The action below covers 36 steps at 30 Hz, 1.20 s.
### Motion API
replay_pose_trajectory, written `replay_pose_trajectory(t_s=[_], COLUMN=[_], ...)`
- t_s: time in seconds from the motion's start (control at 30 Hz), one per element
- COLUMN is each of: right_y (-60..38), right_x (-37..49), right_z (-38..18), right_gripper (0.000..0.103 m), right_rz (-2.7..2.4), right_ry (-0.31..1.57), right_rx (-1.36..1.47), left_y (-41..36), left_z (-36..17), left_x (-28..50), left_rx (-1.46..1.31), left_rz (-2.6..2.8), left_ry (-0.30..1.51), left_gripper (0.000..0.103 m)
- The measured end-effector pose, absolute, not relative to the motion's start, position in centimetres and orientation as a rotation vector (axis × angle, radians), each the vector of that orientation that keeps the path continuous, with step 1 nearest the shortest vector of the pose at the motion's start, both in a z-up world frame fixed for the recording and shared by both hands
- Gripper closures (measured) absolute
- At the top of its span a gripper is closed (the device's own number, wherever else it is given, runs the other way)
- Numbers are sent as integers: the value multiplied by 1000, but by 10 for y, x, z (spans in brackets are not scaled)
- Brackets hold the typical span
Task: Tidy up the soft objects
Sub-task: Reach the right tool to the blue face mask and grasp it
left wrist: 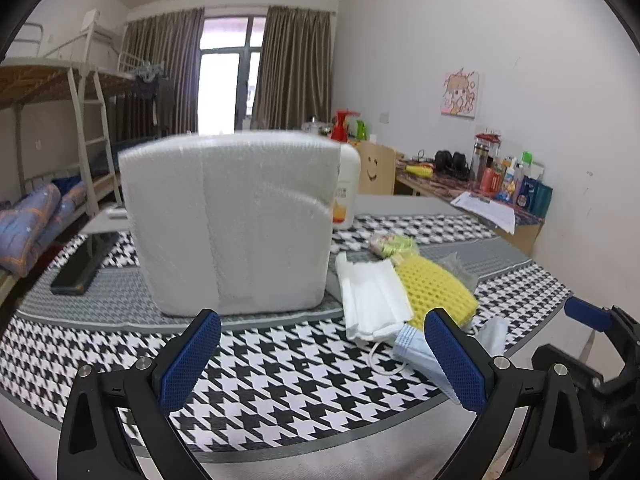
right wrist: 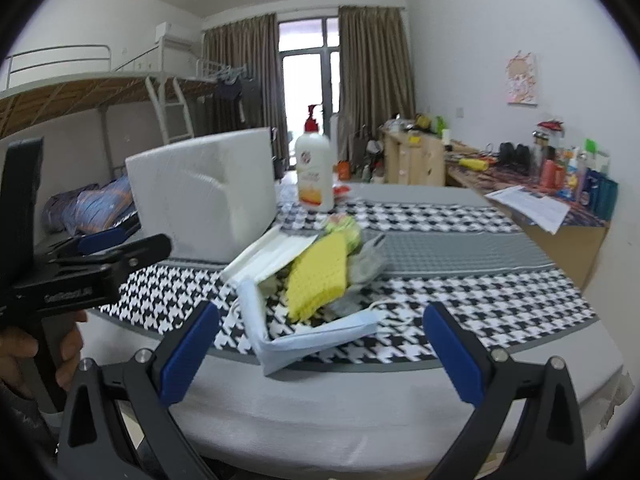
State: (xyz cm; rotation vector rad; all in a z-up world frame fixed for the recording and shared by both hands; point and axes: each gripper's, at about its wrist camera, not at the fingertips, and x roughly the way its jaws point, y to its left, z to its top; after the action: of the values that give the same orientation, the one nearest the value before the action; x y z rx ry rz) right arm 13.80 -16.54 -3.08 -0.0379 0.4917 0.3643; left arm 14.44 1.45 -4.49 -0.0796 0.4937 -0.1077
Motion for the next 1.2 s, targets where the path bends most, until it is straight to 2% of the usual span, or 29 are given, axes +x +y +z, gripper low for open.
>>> replay_pose_trajectory(t_s=[0.57, 0.67, 0.73, 0.87, 0.93, 1.03, 1.17, 1.2], right_y=[-146, -143, -142, -142, -142, -144, -147, -149], right_x=[160, 164, 167, 173, 175, 174, 171, 169], right_z=[-61, -64, -66, -71, -73, -74, -72, -71], right_gripper=[2, 10, 21, 34, 47, 59, 71, 77], right_rz=[398, 404, 401, 405, 408, 409, 410, 412], right_ry=[607, 626, 638, 668, 681, 682, 682, 676], right_rx=[-25, -18, -20, -2, 4, 8, 12, 10], left_y=[21, 21, 21, 18, 16, 15, 14, 13], left_z=[-72, -72, -72, -73, -74, -75, -77, -77], left_x=[159, 161, 162, 166, 167, 167, 167, 167], left_rx=[-128, -131, -134, -128, -125, -124, -122, -121], left_rz=[-135, -151, -155, -163, -164, -167, -168, -168], left_ry=[543, 553, 553, 574, 576, 571, 576, 575], left_gripper=[1, 1, 1, 1, 1, 1, 1, 1])
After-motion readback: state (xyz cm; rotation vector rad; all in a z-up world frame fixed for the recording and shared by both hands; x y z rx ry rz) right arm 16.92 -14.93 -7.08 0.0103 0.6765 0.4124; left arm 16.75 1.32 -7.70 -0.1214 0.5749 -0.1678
